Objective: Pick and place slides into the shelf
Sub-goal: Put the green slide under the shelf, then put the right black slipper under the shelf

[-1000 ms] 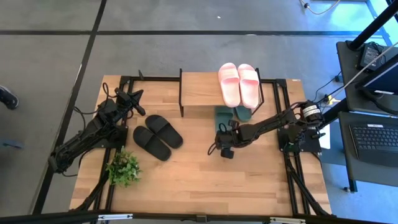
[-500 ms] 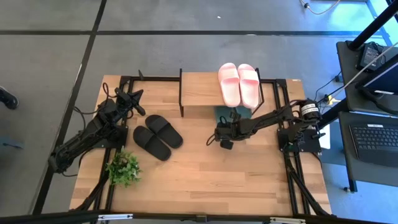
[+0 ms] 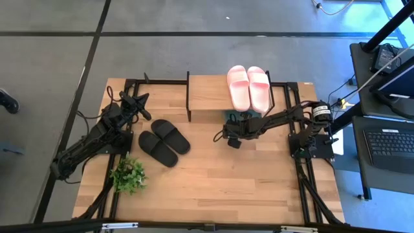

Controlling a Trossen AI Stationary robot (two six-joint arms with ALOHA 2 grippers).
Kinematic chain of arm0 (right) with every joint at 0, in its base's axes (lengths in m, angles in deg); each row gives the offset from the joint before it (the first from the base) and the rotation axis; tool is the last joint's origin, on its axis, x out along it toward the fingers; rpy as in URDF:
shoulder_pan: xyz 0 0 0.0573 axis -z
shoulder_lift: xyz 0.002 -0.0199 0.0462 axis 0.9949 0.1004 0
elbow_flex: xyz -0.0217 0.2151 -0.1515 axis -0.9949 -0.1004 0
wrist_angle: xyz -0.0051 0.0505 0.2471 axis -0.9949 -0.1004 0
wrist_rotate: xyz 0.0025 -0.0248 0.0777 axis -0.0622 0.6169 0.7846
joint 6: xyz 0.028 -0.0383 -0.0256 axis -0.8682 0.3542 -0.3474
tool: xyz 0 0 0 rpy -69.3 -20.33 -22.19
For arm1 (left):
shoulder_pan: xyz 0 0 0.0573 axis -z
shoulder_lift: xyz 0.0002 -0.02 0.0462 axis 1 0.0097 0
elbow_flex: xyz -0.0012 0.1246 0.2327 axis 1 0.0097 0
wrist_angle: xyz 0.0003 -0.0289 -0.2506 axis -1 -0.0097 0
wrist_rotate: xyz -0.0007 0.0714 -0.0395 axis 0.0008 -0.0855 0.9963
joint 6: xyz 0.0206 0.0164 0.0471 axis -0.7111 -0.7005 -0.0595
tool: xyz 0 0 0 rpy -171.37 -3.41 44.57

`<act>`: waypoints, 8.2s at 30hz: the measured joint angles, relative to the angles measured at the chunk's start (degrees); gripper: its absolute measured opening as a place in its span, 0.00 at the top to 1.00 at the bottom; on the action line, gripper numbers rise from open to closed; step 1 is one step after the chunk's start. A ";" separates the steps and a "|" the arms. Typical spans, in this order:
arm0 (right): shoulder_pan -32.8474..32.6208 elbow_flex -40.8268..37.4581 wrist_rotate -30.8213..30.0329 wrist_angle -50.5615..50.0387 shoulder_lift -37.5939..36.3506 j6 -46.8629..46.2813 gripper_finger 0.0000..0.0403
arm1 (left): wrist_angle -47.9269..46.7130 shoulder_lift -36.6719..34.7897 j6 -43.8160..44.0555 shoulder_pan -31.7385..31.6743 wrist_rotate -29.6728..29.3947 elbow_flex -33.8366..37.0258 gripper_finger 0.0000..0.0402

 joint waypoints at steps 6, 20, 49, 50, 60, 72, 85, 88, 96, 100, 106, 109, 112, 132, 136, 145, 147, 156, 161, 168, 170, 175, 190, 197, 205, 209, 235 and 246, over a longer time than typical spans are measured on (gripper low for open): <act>-0.26 0.05 1.31 -0.12 -0.07 -0.27 0.87 | 0.00 0.02 -0.02 -0.02 0.00 0.02 1.00; -0.90 0.09 3.57 -0.11 -0.13 -1.62 0.62 | 0.00 0.02 -0.02 0.00 0.00 0.02 1.00; -3.33 12.79 4.83 -6.81 -0.17 2.77 0.54 | 0.00 0.00 -0.02 -0.02 0.00 0.00 1.00; -3.65 14.13 5.54 -6.51 -0.17 3.05 0.54 | 0.00 0.00 -0.02 0.00 0.02 0.02 1.00; -4.32 21.03 22.53 11.04 -0.20 9.43 0.54 | 0.00 0.02 0.45 -0.01 0.02 0.02 1.00; -4.64 21.04 22.62 23.75 -0.11 21.83 0.54 | 0.00 0.01 0.44 -0.02 0.01 0.00 1.00; -4.26 21.03 25.72 43.00 9.54 27.04 0.54 | 0.00 0.01 -0.02 -0.01 0.01 0.02 1.00; -4.20 21.00 25.58 45.11 11.24 30.24 0.54 | 0.00 0.02 0.01 0.00 0.02 0.02 1.00; -3.34 21.00 25.66 47.04 13.07 26.00 0.54 | 0.00 0.02 0.07 -0.02 0.02 0.01 1.00; -2.76 20.98 25.30 43.23 11.33 19.02 0.54 | 0.84 0.02 0.76 -0.02 0.02 0.04 1.00; -3.20 21.05 28.35 23.96 0.55 18.02 0.54 | 3.17 0.00 1.90 -0.02 0.49 0.04 1.00; -3.20 20.98 28.34 12.31 -5.07 18.46 0.54 | 5.75 0.02 1.87 0.22 5.04 0.04 1.00; -3.12 16.90 28.22 9.75 -12.28 19.02 0.54 | 10.46 0.00 1.40 1.14 10.05 0.04 1.00; -2.31 -20.59 21.30 21.15 -52.77 14.58 0.54 | 2.36 29.29 -13.75 24.62 -9.19 -26.42 1.00; -2.31 -21.70 21.27 20.94 -52.70 15.45 0.54 | -0.47 39.47 -13.56 30.05 -11.30 -34.30 1.00; -2.31 -23.19 20.50 20.94 -52.59 21.75 0.54 | 1.19 51.33 -7.32 36.52 -9.55 -44.18 0.99; -2.31 -23.33 20.39 20.96 -52.59 23.82 0.54 | 2.84 53.03 -7.24 37.55 -9.59 -44.20 0.96; -2.31 -25.44 20.37 20.61 -52.57 25.36 0.54 | 0.96 59.69 -1.15 42.37 -19.40 -44.19 0.66; -2.31 -26.60 20.37 21.39 -52.57 25.35 0.54 | -11.65 63.91 9.75 44.56 -25.94 -44.15 0.60; -2.31 -27.06 19.60 21.99 -52.57 24.37 0.54 | -25.37 74.00 28.50 47.39 -23.86 -44.15 0.59; -2.31 -27.06 18.63 22.04 -52.57 24.86 0.54 | -29.60 76.29 33.80 47.78 -22.46 -44.33 0.59; -2.31 -27.06 18.43 22.77 -52.57 24.89 0.54 | -44.63 82.70 42.23 48.04 -16.32 -50.20 0.59; -2.31 -27.06 18.45 24.13 -52.54 24.96 0.54 | -59.05 99.11 46.97 48.04 -14.67 -59.29 0.59; -2.31 -27.06 18.45 24.11 -52.54 25.09 0.54 | -66.88 102.15 49.51 46.67 -15.70 -59.21 0.59; -2.31 -27.06 18.45 24.04 -52.54 25.18 0.54 | -65.08 102.40 49.67 45.83 -15.56 -59.21 0.59; -2.33 -27.06 17.21 24.02 -52.54 25.42 0.54 | -64.38 102.40 49.60 45.97 -14.50 -59.21 0.59; -2.33 -27.06 16.39 23.80 -52.54 25.57 0.54 | -70.75 102.35 54.08 45.07 -13.46 -56.41 0.98; -2.33 -27.04 16.39 23.79 -52.54 26.76 0.54 | -71.90 101.48 43.54 46.01 -15.13 -66.75 0.99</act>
